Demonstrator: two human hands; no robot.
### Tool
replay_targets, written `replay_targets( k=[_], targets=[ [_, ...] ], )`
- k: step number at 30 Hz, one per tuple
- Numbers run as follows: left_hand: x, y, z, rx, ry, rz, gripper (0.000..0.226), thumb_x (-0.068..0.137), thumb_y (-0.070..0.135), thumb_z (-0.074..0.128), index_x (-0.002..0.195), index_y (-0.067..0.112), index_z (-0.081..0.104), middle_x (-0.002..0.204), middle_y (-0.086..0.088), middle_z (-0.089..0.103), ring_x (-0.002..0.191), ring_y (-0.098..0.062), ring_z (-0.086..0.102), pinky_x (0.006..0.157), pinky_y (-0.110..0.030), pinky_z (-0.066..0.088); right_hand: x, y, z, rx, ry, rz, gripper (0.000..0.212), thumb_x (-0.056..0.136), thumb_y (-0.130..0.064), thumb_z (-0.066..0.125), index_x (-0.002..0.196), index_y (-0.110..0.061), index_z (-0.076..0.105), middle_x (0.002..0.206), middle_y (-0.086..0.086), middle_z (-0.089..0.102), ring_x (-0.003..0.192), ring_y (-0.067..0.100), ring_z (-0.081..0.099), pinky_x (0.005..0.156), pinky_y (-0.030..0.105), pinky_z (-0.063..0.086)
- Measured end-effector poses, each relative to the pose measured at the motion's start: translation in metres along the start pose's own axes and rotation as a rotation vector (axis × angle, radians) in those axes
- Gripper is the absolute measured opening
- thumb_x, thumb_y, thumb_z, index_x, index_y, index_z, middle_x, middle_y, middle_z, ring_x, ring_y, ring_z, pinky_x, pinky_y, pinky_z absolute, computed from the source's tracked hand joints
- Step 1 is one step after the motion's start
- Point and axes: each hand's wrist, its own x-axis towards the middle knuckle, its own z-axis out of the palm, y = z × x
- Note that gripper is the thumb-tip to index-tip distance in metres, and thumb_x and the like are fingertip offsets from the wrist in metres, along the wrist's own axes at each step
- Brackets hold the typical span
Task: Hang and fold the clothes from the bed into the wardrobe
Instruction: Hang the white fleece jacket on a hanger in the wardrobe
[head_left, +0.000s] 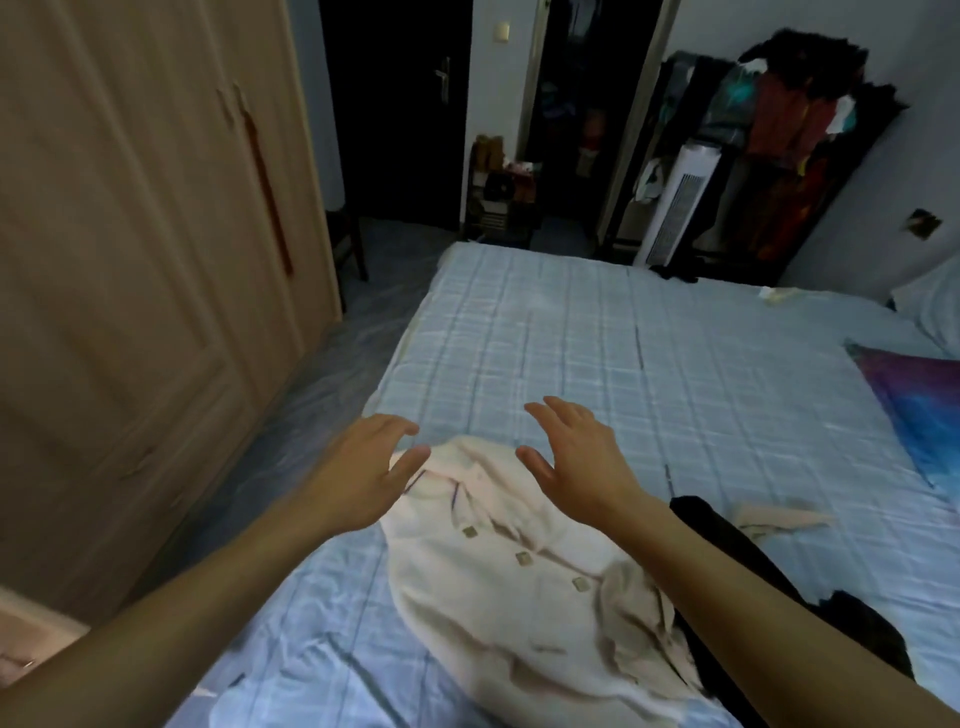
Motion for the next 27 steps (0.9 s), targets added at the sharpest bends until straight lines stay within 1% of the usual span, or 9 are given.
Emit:
replay_targets(
  k=[4,6,9,12,14,17,21,24,27],
  targets=[
    [0.009,-0.008,0.021,-0.027,0.017,-0.121,0.065,0.094,0.06,0.031,0.135,0.015,0.055,0.138,-0.004,0.057,0.13,-0.023,0.049,0.108,-0.035,0.035,0.039,0.014,0.023,0.077,-0.037,-0.035,0.058,0.1,-0.047,0.046,0.151,-0.023,0.033,0.159,0.004,0.031,0.145,0.025,0.027,0.117,0.045,0.026],
    [0.013,-0.013,0.034,-0.06,0.041,-0.205,0.065,0.091,0.059,0.032,0.134,0.016,0.056,0.136,-0.003,0.059,0.127,-0.022,0.051,0.106,-0.035,0.038,0.058,0.021,0.037,0.097,-0.076,-0.079,0.058,0.099,-0.046,0.047,0.15,-0.023,0.034,0.158,0.005,0.032,0.145,0.026,0.028,0.115,0.045,0.028],
    [0.019,-0.029,0.059,-0.083,0.033,-0.306,0.059,0.097,0.06,0.035,0.134,0.019,0.055,0.134,-0.001,0.059,0.124,-0.022,0.053,0.104,-0.036,0.041,0.089,0.032,0.067,0.085,-0.142,-0.152,0.057,0.099,-0.046,0.046,0.15,-0.023,0.033,0.158,0.004,0.031,0.144,0.026,0.029,0.114,0.044,0.029],
    [0.022,-0.05,0.085,-0.116,0.022,-0.402,0.059,0.094,0.06,0.034,0.134,0.021,0.054,0.135,0.0,0.059,0.126,-0.022,0.052,0.106,-0.042,0.041,0.121,0.038,0.099,0.115,-0.204,-0.155,0.059,0.099,-0.045,0.049,0.151,-0.024,0.033,0.159,0.004,0.031,0.145,0.024,0.027,0.115,0.043,0.027],
    [0.023,-0.064,0.104,-0.14,0.013,-0.469,0.063,0.091,0.062,0.032,0.136,0.023,0.052,0.138,0.003,0.056,0.129,-0.02,0.049,0.11,-0.043,0.038,0.14,0.038,0.122,0.179,-0.221,-0.135,0.059,0.098,-0.043,0.051,0.151,-0.023,0.034,0.157,0.003,0.034,0.145,0.024,0.028,0.116,0.043,0.027],
    [0.029,-0.089,0.138,-0.13,-0.018,-0.523,0.056,0.094,0.062,0.033,0.136,0.028,0.049,0.138,0.008,0.055,0.129,-0.016,0.048,0.11,-0.04,0.036,0.163,0.039,0.162,0.192,-0.256,-0.157,0.058,0.098,-0.041,0.053,0.149,-0.021,0.037,0.155,0.003,0.038,0.143,0.024,0.031,0.115,0.039,0.026],
    [0.046,-0.13,0.193,-0.159,-0.035,-0.59,0.051,0.098,0.059,0.034,0.14,0.032,0.044,0.142,0.013,0.049,0.132,-0.013,0.043,0.112,-0.037,0.033,0.195,0.042,0.23,0.109,-0.362,-0.223,0.058,0.099,-0.044,0.048,0.151,-0.024,0.032,0.157,0.0,0.032,0.144,0.022,0.029,0.115,0.038,0.027],
    [0.059,-0.156,0.233,-0.197,-0.031,-0.634,0.049,0.1,0.054,0.036,0.141,0.03,0.043,0.142,0.009,0.05,0.131,-0.014,0.044,0.112,-0.039,0.034,0.216,0.046,0.277,0.06,-0.409,-0.249,0.058,0.1,-0.043,0.047,0.152,-0.024,0.029,0.159,-0.001,0.029,0.144,0.022,0.028,0.114,0.039,0.025],
    [0.07,-0.174,0.261,-0.206,-0.023,-0.629,0.053,0.098,0.056,0.034,0.143,0.027,0.042,0.141,0.008,0.051,0.13,-0.016,0.045,0.111,-0.041,0.036,0.23,0.05,0.311,0.055,-0.426,-0.252,0.058,0.099,-0.043,0.049,0.151,-0.025,0.031,0.159,-0.001,0.029,0.144,0.021,0.027,0.115,0.038,0.024]
  ],
)
